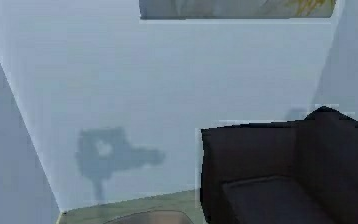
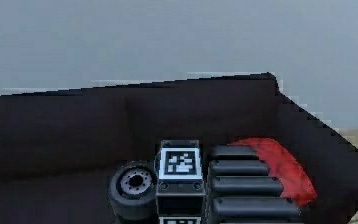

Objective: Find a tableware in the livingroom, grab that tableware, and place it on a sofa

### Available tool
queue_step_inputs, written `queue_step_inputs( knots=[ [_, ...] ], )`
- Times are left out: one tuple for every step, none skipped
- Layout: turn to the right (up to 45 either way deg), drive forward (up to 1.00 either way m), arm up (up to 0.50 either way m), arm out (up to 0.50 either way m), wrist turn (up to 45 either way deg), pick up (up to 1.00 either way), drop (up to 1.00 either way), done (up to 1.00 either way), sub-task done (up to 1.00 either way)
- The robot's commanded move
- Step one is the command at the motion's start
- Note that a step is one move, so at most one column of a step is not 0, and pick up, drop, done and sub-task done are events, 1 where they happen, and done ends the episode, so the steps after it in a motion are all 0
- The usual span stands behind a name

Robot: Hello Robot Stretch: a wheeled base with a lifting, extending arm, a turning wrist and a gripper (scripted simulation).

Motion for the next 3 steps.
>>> queue_step_inputs(
  knots=[
    [-45.0, 0.00, 0.00, 0.00, 0.0, 0.00, 0.00, 0.00, 0.00],
    [-15.0, 0.00, 0.00, 0.00, 0.0, 0.00, 0.00, 0.00, 0.00],
    [45.0, 0.00, 0.00, 0.00, 0.0, 0.00, 0.00, 0.00, 0.00]
  ],
)
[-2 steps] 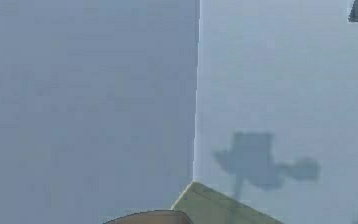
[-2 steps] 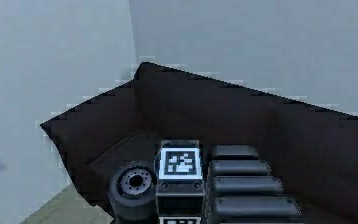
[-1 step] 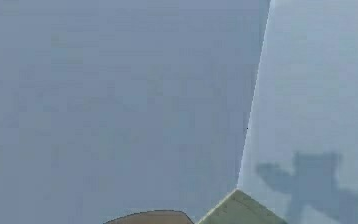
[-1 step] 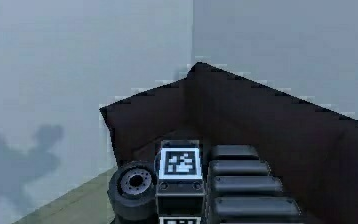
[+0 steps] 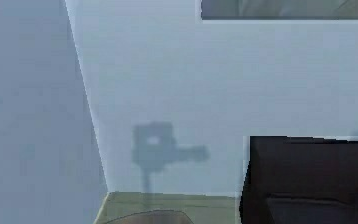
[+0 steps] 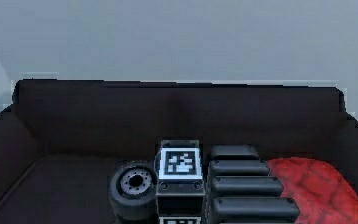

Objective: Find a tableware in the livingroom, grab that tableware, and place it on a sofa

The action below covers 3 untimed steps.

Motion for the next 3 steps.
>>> queue_step_inputs(
  knots=[
    [36.0, 0.00, 0.00, 0.00, 0.0, 0.00, 0.00, 0.00, 0.00],
    [0.0, 0.00, 0.00, 0.40, 0.0, 0.00, 0.00, 0.00, 0.00],
    [0.0, 0.00, 0.00, 0.00, 39.0, 0.00, 0.00, 0.00, 0.00]
  ],
)
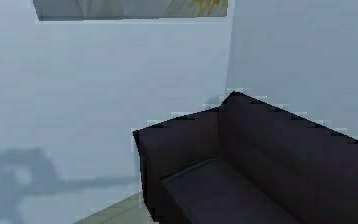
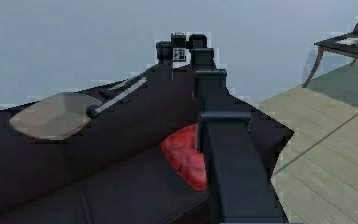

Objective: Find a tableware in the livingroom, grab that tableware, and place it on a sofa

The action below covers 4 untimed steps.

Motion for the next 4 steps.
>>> queue_step_inputs(
  knots=[
    [0.0, 0.00, -0.30, 0.00, 0.0, 0.00, 0.00, 0.00, 0.00],
    [0.0, 0.00, -0.32, 0.00, 0.0, 0.00, 0.00, 0.00, 0.00],
    [0.0, 0.00, 0.00, 0.00, 0.0, 0.00, 1.00, 0.00, 0.00],
    [0.0, 0.00, 0.10, 0.00, 0.0, 0.00, 0.00, 0.00, 0.00]
  ],
)
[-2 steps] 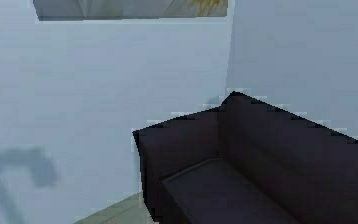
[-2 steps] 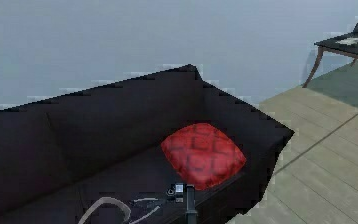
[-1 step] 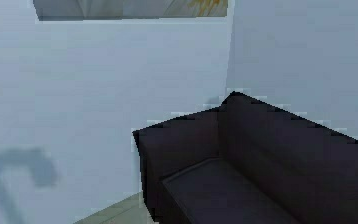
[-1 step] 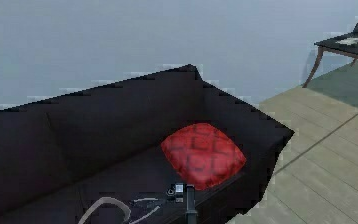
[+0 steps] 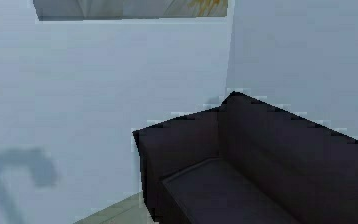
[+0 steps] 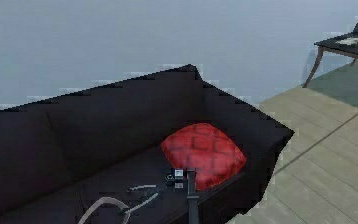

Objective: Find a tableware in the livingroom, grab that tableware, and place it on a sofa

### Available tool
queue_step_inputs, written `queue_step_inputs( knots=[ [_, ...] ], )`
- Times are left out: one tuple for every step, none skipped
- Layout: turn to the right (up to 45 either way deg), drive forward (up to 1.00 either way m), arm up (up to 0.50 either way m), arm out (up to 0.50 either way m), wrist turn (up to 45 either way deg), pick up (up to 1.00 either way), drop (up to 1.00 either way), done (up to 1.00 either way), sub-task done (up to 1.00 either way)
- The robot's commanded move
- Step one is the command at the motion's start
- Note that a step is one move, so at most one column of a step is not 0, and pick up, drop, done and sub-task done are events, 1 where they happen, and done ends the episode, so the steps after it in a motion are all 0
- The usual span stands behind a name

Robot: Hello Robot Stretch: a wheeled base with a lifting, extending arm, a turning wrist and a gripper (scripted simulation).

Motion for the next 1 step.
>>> queue_step_inputs(
  knots=[
    [0.0, 0.00, 0.00, -0.08, 0.0, 0.00, 0.00, 0.00, 0.00]
  ],
)
